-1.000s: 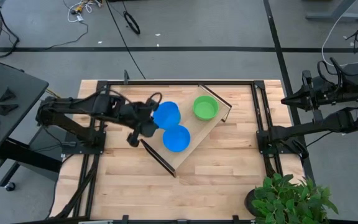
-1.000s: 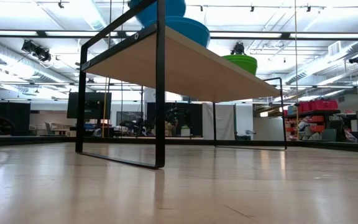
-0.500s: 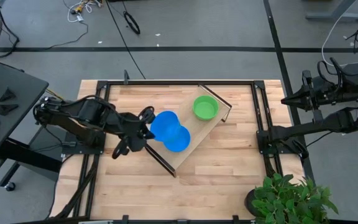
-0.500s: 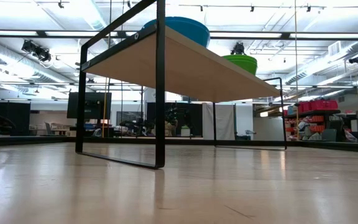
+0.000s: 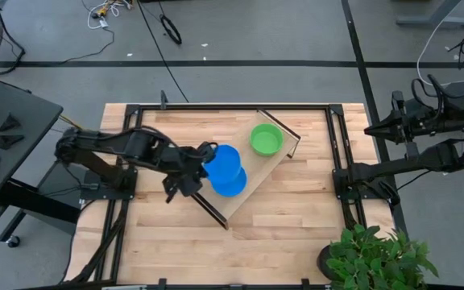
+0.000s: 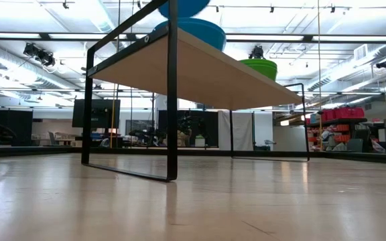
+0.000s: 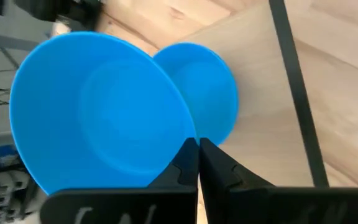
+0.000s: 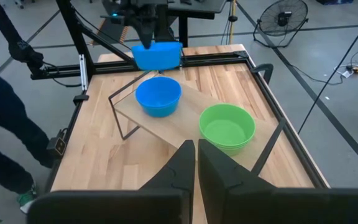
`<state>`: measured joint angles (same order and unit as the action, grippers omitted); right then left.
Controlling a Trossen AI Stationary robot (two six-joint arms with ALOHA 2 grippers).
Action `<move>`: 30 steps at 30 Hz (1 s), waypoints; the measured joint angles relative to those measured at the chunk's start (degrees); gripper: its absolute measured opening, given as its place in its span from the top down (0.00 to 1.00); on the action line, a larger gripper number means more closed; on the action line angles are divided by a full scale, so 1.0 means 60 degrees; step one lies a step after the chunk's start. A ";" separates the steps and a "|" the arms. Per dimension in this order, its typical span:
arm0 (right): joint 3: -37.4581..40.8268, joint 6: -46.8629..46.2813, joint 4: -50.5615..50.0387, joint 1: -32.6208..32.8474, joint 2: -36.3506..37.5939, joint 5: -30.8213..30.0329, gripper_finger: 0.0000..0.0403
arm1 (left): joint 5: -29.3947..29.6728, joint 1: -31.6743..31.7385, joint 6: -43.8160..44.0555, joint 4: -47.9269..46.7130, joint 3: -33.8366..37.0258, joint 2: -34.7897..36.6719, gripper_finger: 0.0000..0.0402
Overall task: Pick & Place Mini bowls
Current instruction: Stack the blue bowl on top of the blue bowl on the shelf
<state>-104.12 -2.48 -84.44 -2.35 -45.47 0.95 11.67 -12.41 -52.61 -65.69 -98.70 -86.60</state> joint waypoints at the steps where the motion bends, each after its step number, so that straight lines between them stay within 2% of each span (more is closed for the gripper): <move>1: 0.0000 0.0000 0.0000 0.0000 0.0000 0.0000 0.94 | -0.0088 0.0063 -0.0021 -0.0035 0.0001 -0.0104 1.00; 10: 0.0000 0.0000 0.0004 -0.0004 0.0000 0.0000 0.94 | -0.0315 0.0283 -0.0047 -0.0072 -0.0003 -0.0717 1.00; 16: 0.0000 0.0000 0.0002 -0.0002 0.0000 0.0000 0.94 | -0.0595 0.0354 0.0466 -0.0238 0.0004 -0.1027 1.00; 30: 0.0000 -0.0003 0.0004 -0.0001 0.0000 0.0000 0.94 | -0.0563 0.0100 0.0710 -0.0343 0.0005 -0.1456 1.00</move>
<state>-104.12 -2.50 -84.42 -2.36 -45.47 0.95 8.29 -11.80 -48.35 -67.75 -98.67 -95.33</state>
